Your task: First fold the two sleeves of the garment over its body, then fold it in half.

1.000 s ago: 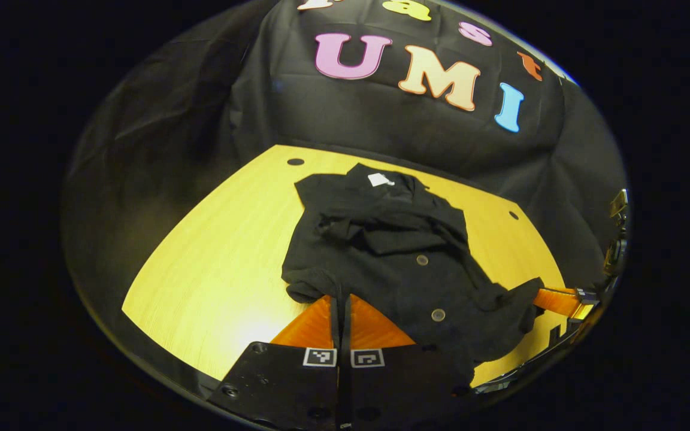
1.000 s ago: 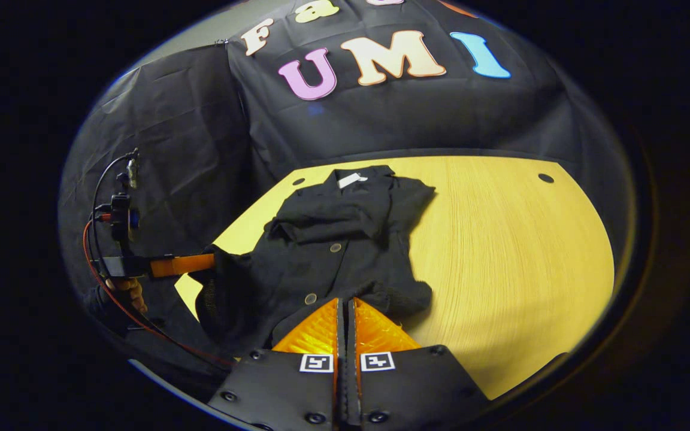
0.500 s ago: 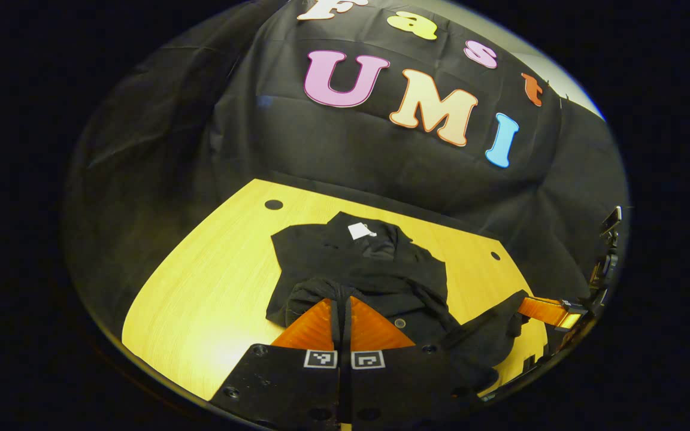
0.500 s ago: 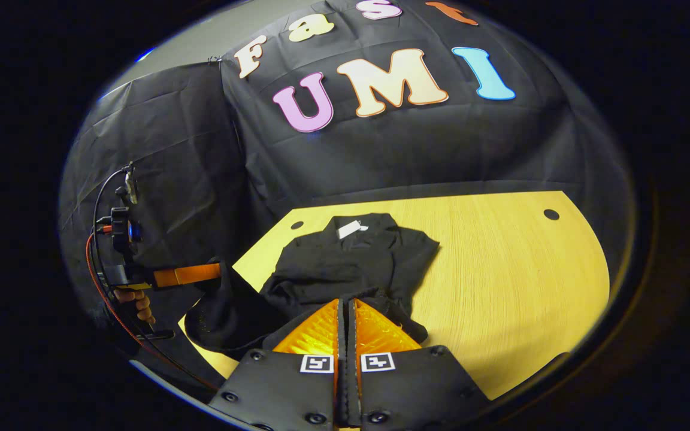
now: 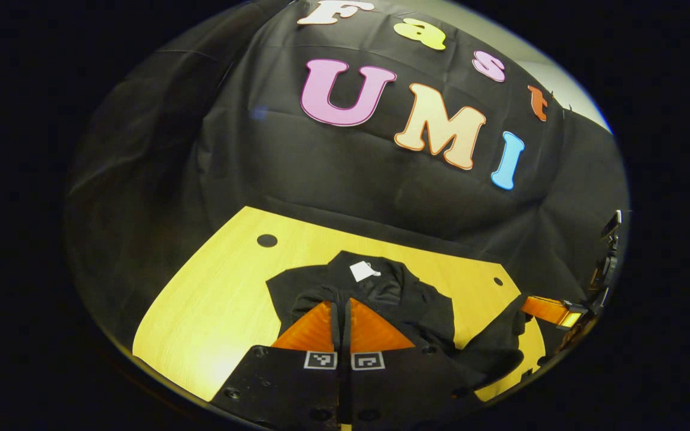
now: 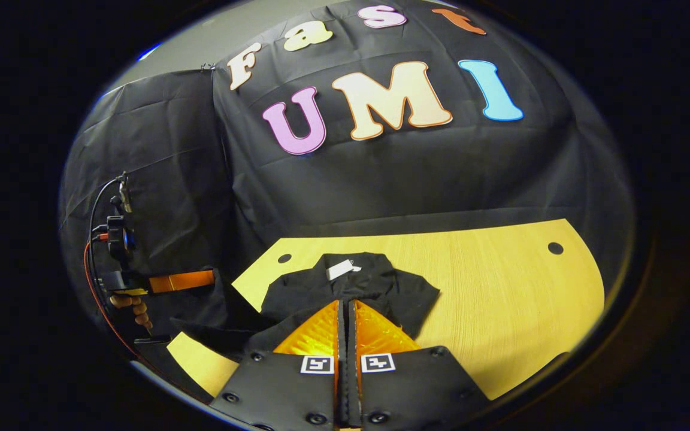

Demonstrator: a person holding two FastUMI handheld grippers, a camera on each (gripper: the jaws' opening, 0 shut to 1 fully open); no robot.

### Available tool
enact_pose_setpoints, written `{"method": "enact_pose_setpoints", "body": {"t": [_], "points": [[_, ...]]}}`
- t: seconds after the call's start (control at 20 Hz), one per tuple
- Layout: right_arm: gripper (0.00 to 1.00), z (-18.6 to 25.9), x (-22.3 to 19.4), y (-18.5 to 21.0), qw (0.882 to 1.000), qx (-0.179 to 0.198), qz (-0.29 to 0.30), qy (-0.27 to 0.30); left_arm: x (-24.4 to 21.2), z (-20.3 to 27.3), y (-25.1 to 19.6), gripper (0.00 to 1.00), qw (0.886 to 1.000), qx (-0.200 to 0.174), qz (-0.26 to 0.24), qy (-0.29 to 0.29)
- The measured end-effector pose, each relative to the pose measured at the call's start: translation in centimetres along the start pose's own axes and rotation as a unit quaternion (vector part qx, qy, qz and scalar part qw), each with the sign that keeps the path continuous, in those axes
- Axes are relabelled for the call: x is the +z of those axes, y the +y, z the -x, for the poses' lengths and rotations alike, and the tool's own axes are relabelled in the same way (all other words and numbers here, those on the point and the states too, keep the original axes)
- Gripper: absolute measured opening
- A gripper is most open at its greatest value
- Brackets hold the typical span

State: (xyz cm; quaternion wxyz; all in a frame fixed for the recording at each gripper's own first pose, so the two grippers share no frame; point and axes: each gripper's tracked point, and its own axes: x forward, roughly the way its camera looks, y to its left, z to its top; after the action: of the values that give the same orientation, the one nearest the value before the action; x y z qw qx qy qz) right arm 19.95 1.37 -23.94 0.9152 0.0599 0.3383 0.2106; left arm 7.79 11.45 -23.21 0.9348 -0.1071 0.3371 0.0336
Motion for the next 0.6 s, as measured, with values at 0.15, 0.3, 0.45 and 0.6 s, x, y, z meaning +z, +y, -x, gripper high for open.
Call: {"method": "enact_pose_setpoints", "body": {"t": [0.15, 0.3, 0.45, 0.6], "points": [[0.02, -1.7, 1.3, -0.8, 1.0, -0.016, 0.003, -0.006, 1.0, -2.0, 0.6, 0.0, 1.0, -0.004, -0.001, -0.004], [0.02, -3.5, 1.9, -2.2, 0.999, -0.038, -0.003, -0.003, 1.7, -4.5, 1.9, 0.0, 1.0, -0.001, -0.013, -0.009], [0.02, -5.7, 2.0, -4.0, 0.998, -0.066, -0.01, 0.008, 1.2, -7.3, 3.2, 0.0, 1.0, -0.001, -0.029, 0.002], [0.0, -8.0, 1.9, -6.5, 0.994, -0.106, -0.01, 0.022, 0.5, -9.8, 4.5, 0.0, 0.999, -0.004, -0.043, 0.019]]}}
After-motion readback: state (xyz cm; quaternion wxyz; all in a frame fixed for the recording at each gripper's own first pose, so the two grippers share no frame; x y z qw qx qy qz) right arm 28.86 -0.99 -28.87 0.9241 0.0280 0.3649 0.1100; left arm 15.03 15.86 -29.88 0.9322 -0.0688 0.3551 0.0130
